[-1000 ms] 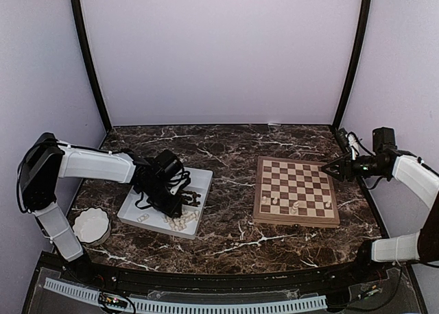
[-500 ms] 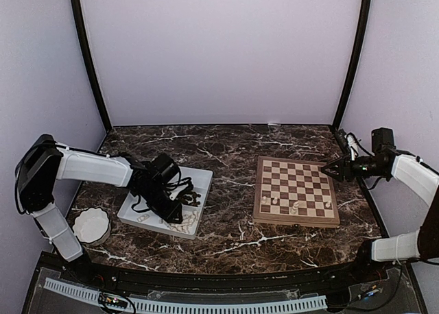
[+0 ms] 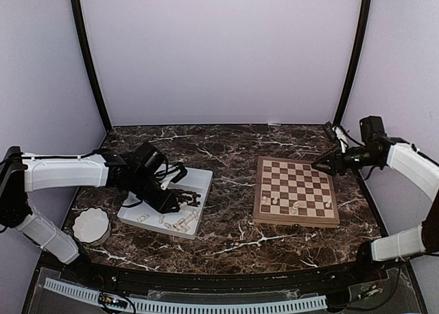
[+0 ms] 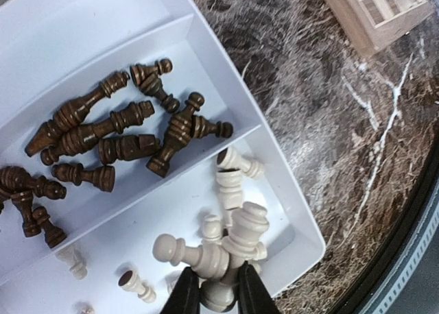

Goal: Set up the chess pieces on the board
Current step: Pick up the chess pile from the storage box, then pass from the left arm to the right, then place the king on e1, then adjust the chess pile in the storage box, then pick up the pawn from the storage box.

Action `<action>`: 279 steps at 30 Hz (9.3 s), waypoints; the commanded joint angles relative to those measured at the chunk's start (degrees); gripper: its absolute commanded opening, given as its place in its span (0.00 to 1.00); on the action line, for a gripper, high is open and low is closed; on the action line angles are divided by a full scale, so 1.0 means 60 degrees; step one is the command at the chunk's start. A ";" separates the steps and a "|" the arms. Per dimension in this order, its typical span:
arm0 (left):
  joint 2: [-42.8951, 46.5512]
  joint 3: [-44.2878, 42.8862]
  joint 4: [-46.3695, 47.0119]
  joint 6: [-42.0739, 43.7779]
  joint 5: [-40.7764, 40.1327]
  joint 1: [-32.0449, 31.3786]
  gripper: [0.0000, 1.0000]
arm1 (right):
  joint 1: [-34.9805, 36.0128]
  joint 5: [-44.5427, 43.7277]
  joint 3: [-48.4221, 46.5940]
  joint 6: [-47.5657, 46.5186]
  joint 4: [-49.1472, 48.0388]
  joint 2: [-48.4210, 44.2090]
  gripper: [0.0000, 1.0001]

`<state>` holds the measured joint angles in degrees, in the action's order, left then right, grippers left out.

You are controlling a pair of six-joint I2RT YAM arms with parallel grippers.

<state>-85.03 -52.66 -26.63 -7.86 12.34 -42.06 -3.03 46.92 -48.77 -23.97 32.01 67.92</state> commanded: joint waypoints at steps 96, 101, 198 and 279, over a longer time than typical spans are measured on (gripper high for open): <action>0.3146 0.3422 0.5908 -0.3913 -0.0155 0.0998 0.48 | 0.7682 -0.5008 -0.5179 -0.0758 0.1877 0.4094 0.00; 0.2260 0.2837 0.5896 -0.3693 0.0118 0.1038 0.47 | 0.6323 -0.5370 -0.3402 -0.0947 0.1982 0.2585 0.00; 0.0171 0.1856 0.1475 -0.3354 -0.0639 0.1054 0.41 | 0.2087 -0.2472 -0.0959 0.0010 0.1020 0.0157 0.37; -0.1869 -0.0697 -0.1546 -0.2839 -0.2134 -0.0274 0.14 | 0.2093 -0.2211 -0.0749 -0.0439 0.1177 0.0440 0.37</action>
<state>-96.31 -55.51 -32.05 -25.04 -1.08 -43.38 9.72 32.21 -50.59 -25.26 37.78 69.04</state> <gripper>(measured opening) 0.170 0.371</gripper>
